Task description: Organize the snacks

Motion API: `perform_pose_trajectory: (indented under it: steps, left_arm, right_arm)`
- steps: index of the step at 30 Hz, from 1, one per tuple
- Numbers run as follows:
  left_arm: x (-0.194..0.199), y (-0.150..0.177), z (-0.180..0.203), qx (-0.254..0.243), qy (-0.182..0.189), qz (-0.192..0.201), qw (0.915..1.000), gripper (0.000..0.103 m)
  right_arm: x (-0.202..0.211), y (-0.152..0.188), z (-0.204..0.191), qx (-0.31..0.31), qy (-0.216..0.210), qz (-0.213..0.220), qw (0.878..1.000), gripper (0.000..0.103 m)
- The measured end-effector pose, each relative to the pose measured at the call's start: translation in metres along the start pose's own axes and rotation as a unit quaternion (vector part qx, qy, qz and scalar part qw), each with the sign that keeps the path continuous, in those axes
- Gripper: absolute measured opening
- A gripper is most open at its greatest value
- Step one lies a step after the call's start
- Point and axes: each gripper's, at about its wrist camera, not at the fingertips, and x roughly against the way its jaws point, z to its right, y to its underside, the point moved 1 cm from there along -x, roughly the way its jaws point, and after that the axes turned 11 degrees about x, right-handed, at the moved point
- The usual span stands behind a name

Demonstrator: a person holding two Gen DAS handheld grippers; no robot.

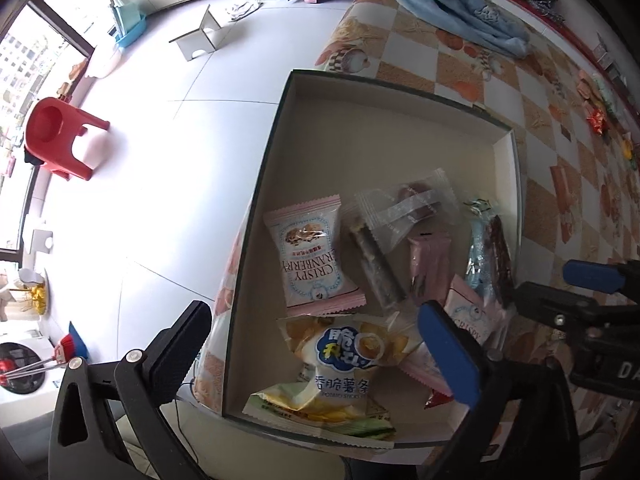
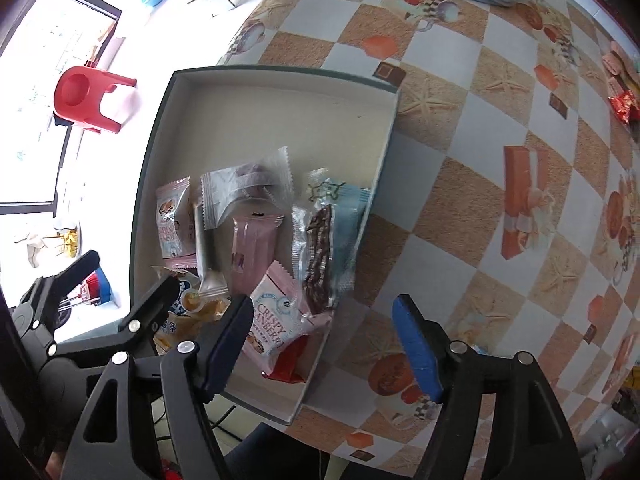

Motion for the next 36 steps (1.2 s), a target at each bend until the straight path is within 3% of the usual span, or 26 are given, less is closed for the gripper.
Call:
perform_pose_trajectory:
  steps: [1,2,6,9,22,31,36]
  left_arm:
    - [0.002,0.000,0.000,-0.001,0.002,0.005,1.0000,0.103]
    - [0.006,0.000,0.001,-0.005,-0.003,0.017,0.9998,0.103]
    - [0.023,0.001,0.005,-0.013,-0.043,0.061,0.9971,0.103]
    - [0.028,0.000,0.006,-0.012,-0.049,0.064,0.9967,0.103]
    - [0.028,0.004,0.007,-0.008,-0.020,0.038,0.9991,0.103]
    - [0.030,0.012,0.006,-0.016,-0.002,0.023,0.9996,0.103]
    - [0.030,0.017,0.008,-0.019,0.001,0.020,0.9996,0.103]
  right_arm:
    - [0.002,0.001,0.001,-0.002,-0.001,0.001,1.000,0.097]
    - [0.004,0.001,0.002,-0.003,-0.004,0.005,1.000,0.103]
    - [0.019,0.010,0.003,0.003,0.002,0.015,1.000,0.103]
    - [0.025,0.013,0.000,0.010,0.010,0.021,1.000,0.103]
    - [0.036,0.020,0.003,0.008,0.027,0.031,0.999,0.103]
    - [0.048,0.019,-0.003,0.029,0.081,0.048,0.995,0.103]
    - [0.049,0.018,-0.005,0.033,0.085,0.048,0.995,0.103]
